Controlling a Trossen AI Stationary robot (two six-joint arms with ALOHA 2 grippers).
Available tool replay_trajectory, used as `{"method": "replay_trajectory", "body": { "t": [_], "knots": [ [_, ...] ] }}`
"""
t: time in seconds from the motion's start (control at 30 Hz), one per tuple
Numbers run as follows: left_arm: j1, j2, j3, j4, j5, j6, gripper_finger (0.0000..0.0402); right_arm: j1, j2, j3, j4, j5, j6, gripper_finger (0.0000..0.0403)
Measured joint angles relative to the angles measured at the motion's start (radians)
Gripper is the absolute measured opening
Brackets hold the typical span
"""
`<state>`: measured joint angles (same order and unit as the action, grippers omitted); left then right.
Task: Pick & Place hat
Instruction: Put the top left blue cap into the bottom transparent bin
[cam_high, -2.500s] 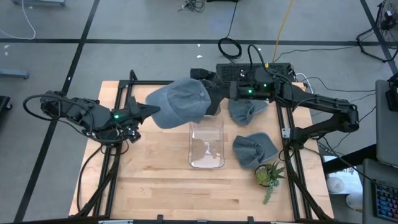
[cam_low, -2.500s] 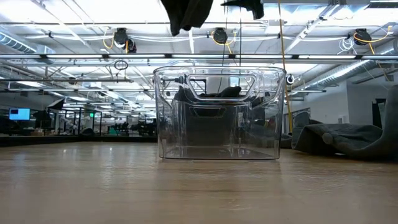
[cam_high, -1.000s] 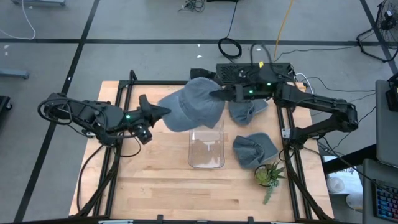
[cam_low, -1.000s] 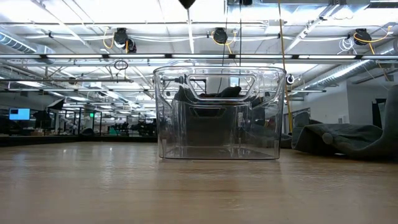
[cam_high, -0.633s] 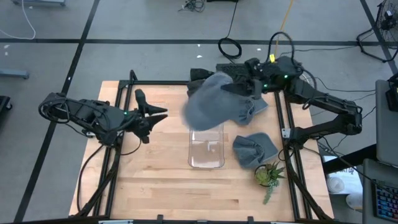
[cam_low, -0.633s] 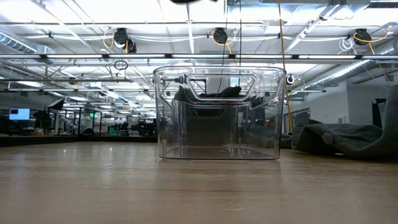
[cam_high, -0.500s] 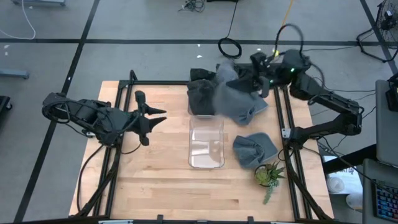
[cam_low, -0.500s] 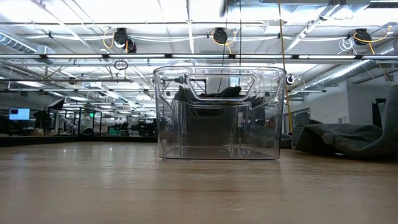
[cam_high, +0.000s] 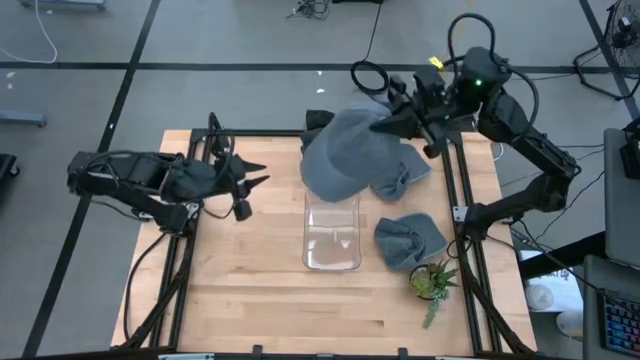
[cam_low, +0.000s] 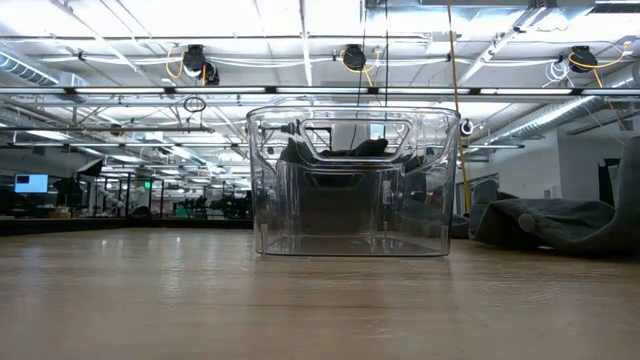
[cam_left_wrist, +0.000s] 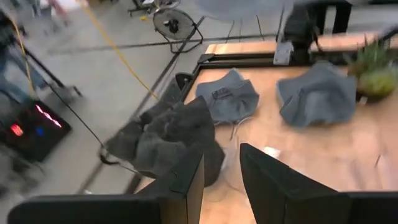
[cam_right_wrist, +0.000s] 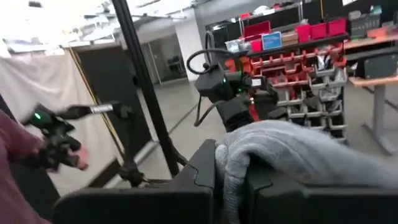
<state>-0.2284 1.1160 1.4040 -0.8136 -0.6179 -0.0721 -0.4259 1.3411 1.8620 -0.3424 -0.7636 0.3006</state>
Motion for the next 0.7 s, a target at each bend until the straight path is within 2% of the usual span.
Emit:
{"method": "replay_trajectory", "body": {
  "t": [0.37, 0.43, 0.57, 0.7],
  "knots": [
    [0.149, 0.000, 0.000, 0.005, 0.018, -0.413, 0.0113, 0.036, 0.105, 0.039, -0.085, 0.003, -0.246, 0.0008],
    [0.169, 0.000, 0.000, 0.005, 0.031, -0.438, 0.0113, 0.052, 0.122, 0.039, -0.122, 0.014, -0.313, 0.0008],
    [0.199, 0.000, 0.000, 0.004, 0.087, -0.430, 0.0113, 0.083, 0.154, 0.039, -0.259, 0.101, -0.459, 0.0008],
    [0.218, 0.000, 0.000, 0.002, 0.105, -0.421, 0.0113, 0.116, 0.176, 0.039, -0.410, 0.232, -0.613, 0.0008]
  ]
}}
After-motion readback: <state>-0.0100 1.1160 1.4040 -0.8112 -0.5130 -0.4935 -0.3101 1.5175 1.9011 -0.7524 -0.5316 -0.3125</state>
